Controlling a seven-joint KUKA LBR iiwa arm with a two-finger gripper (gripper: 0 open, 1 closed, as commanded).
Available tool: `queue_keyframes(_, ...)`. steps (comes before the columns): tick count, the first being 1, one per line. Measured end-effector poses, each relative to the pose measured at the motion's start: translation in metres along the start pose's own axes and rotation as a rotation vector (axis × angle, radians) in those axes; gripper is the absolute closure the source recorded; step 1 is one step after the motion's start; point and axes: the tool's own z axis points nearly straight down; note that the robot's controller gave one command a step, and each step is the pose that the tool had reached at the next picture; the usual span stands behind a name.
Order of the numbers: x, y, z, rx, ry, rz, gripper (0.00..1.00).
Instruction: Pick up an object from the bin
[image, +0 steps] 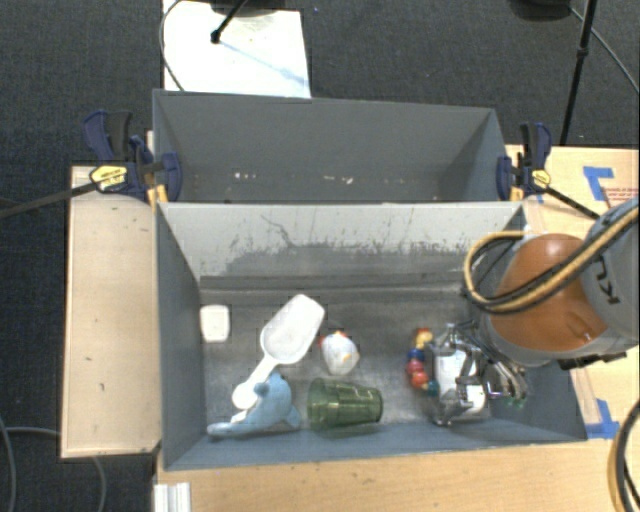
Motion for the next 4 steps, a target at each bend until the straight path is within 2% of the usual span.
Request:
queue_keyframes(1,-0.004,0.0,-0.004,0.005,-0.014,-0.047,1.0)
queue_keyframes(3,-0.005,0.0,-0.006,0.005,-0.012,-0.057,1.0)
queue_keyframes(4,-0.004,0.0,-0.014,0.004,0.0,-0.057,1.0)
